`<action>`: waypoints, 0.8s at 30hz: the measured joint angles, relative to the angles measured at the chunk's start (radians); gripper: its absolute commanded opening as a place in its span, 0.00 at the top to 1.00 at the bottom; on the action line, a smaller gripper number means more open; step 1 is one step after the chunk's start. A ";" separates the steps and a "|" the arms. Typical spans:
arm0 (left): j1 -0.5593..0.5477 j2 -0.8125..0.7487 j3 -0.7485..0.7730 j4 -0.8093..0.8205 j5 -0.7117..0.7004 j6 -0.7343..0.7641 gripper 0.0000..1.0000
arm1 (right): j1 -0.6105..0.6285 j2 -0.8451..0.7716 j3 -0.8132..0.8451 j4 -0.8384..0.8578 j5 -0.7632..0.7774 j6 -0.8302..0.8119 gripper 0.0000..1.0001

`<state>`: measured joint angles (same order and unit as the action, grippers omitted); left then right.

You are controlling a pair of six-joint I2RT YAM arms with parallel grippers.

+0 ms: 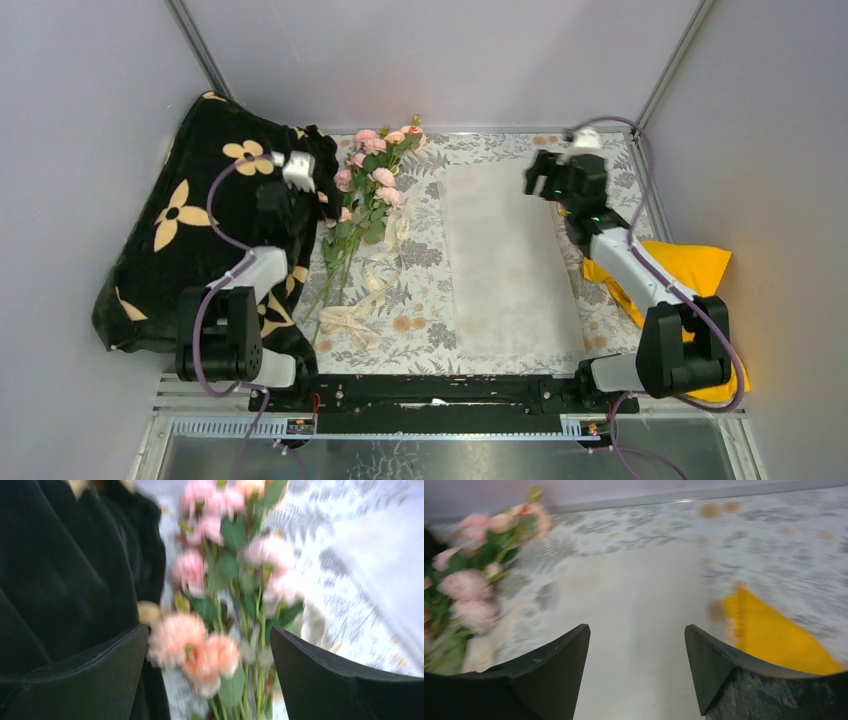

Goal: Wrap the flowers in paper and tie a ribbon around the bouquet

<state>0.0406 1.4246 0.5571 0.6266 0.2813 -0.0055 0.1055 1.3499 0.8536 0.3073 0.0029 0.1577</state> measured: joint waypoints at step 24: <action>0.005 -0.109 0.422 -0.980 0.106 -0.008 0.22 | 0.608 0.818 0.747 -0.723 0.477 -0.019 0.38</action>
<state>0.0456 1.3151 0.9791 -0.3534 0.3874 -0.0135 0.7136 2.1677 1.6005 -0.4160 0.4797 0.1387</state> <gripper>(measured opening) 0.794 0.641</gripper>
